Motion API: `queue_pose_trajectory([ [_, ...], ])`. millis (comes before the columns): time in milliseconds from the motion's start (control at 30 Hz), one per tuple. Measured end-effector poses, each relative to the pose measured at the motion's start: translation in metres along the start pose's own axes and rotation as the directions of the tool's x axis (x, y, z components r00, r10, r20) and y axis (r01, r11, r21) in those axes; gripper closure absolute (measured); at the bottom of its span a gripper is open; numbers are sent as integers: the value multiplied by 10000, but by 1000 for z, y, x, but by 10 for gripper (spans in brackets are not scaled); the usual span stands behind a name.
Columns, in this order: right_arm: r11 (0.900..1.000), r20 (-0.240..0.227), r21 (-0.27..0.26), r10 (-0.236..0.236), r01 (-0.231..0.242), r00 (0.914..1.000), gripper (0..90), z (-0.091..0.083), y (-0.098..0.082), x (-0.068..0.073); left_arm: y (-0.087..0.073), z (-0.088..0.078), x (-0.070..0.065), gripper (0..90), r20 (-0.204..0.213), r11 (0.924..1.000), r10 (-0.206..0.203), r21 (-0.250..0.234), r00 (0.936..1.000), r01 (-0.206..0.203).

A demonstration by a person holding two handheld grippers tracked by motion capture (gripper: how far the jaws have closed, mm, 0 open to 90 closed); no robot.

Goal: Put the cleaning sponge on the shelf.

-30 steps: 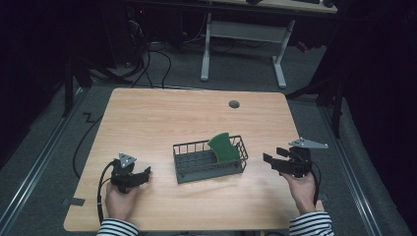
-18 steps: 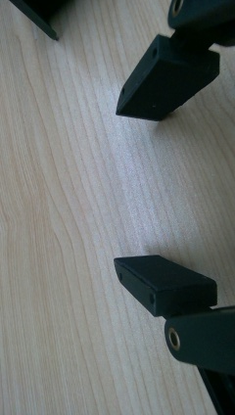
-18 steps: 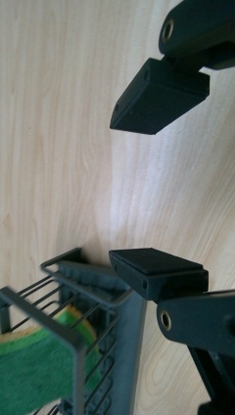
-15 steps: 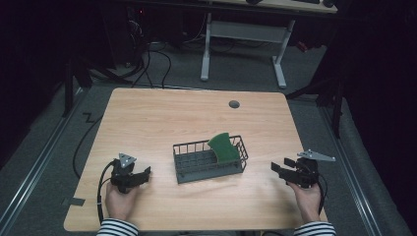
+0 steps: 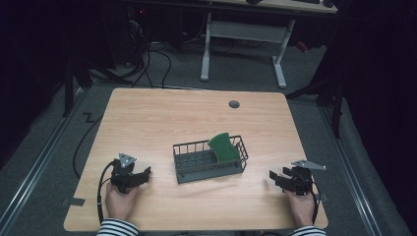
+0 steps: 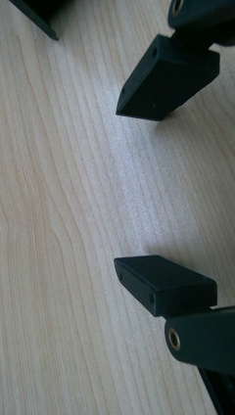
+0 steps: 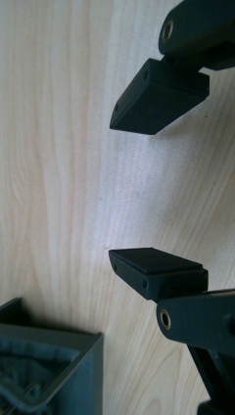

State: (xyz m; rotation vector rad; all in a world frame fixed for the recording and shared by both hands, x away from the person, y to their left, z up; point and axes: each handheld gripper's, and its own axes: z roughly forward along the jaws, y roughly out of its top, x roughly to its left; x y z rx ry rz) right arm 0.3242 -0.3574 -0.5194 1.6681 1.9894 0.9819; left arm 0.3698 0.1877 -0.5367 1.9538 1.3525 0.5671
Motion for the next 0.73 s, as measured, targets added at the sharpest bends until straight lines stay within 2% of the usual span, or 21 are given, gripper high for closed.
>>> queue_pose_trajectory([
  [33,10000,52,14,-23,23,10000,345,2,-2,0,0,0,0,254,-2,10000,6,3,10000,-6],
  [200,9965,659,-109,-821,830,9944,334,7,-8,9,0,0,0,254,-15,10000,18,20,10000,-18],
  [267,9906,1048,-62,-1352,1366,9853,336,9,-9,14,0,0,0,254,-10,10000,16,18,10000,-16],
  [333,9876,1179,-102,-1541,1564,9810,332,9,-10,15,0,0,0,254,-5,10000,14,17,10000,-14],
  [400,9912,1061,-57,-1309,1322,9857,323,9,-9,14,0,0,0,254,9,10000,0,8,10000,0],
  [733,9907,1092,-44,-1344,1357,9849,317,9,-10,15,0,0,0,253,26,10000,-27,-17,10000,27],
])
